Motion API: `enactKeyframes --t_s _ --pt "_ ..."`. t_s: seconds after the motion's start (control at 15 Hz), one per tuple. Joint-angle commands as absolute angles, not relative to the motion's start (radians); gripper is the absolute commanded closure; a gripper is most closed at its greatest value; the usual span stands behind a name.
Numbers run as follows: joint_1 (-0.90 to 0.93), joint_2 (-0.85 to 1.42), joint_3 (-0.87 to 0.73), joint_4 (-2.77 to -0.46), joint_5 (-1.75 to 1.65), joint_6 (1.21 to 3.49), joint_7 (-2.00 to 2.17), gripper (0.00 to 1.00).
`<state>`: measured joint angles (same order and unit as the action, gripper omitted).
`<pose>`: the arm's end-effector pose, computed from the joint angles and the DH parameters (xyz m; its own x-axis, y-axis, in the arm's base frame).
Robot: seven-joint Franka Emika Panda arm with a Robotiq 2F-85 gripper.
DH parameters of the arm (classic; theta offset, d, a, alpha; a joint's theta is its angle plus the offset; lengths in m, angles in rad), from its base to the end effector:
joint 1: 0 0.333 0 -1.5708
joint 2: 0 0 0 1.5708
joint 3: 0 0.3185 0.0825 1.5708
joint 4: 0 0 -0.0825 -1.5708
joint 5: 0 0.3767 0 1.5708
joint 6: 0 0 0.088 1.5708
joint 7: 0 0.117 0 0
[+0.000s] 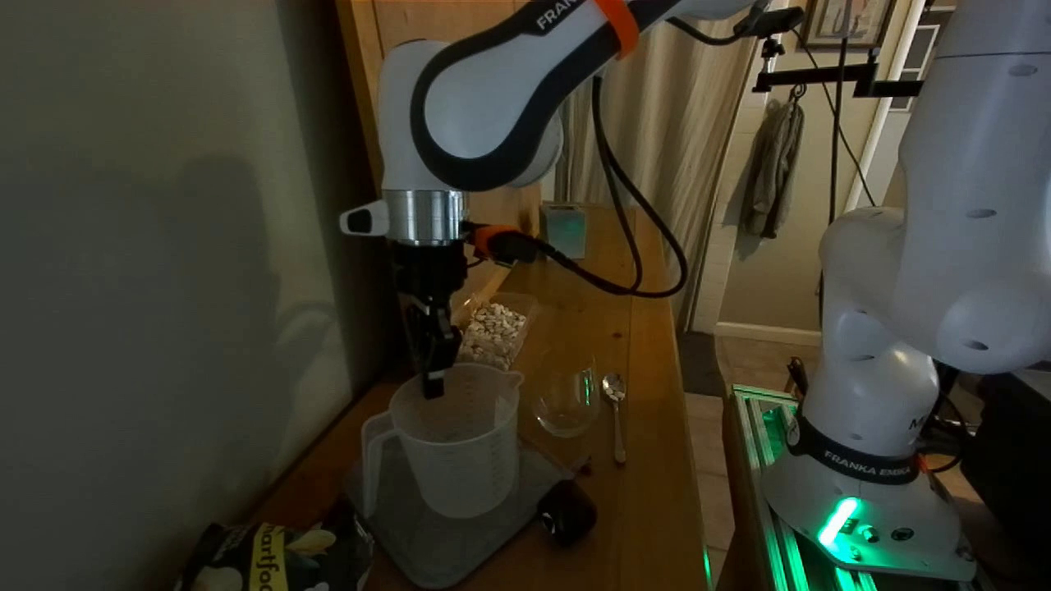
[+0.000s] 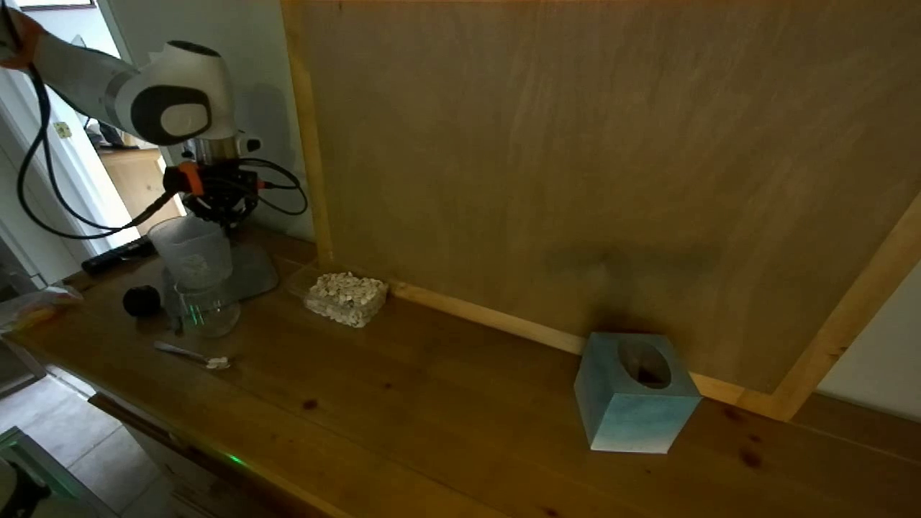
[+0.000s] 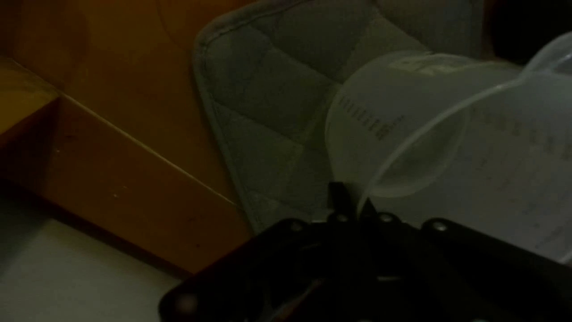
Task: Pour the contents of the clear jug into the glass cup
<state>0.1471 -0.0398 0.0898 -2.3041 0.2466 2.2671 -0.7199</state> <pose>0.4852 0.1256 0.3611 0.6994 0.7058 0.1127 0.7143 -0.6844 -0.1463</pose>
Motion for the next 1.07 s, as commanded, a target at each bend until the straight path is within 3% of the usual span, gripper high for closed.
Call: enactKeyframes --t_s 0.0,1.0 --pt "0.126 -0.092 0.074 -2.347 0.318 2.279 -0.796 0.99" --pt "0.142 -0.182 0.052 -2.380 0.373 2.220 -1.053 0.96"
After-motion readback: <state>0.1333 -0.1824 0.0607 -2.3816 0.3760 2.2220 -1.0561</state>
